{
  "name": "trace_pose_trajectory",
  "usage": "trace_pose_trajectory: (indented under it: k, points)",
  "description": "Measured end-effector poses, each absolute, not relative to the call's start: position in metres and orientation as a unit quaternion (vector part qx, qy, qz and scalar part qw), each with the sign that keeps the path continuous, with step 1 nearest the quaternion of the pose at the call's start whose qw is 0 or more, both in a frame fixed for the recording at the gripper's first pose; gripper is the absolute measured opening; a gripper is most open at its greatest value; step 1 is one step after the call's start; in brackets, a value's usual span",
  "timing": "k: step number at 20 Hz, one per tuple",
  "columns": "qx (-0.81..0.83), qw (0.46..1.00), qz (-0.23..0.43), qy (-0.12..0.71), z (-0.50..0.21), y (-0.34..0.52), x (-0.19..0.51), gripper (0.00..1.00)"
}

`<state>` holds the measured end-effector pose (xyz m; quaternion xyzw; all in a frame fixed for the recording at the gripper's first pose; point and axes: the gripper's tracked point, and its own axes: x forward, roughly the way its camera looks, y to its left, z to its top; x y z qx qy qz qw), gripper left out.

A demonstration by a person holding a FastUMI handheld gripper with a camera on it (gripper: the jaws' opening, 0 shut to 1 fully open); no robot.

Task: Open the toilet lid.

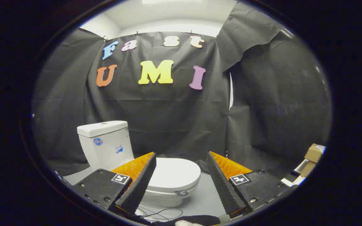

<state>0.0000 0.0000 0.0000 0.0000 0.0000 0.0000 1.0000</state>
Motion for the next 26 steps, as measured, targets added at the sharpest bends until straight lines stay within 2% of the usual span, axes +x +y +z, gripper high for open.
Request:
trace_pose_trajectory:
  k: [26]
  points:
    - [0.027,1.0,0.007,-0.002,0.0035,-0.001,0.0072,1.0]
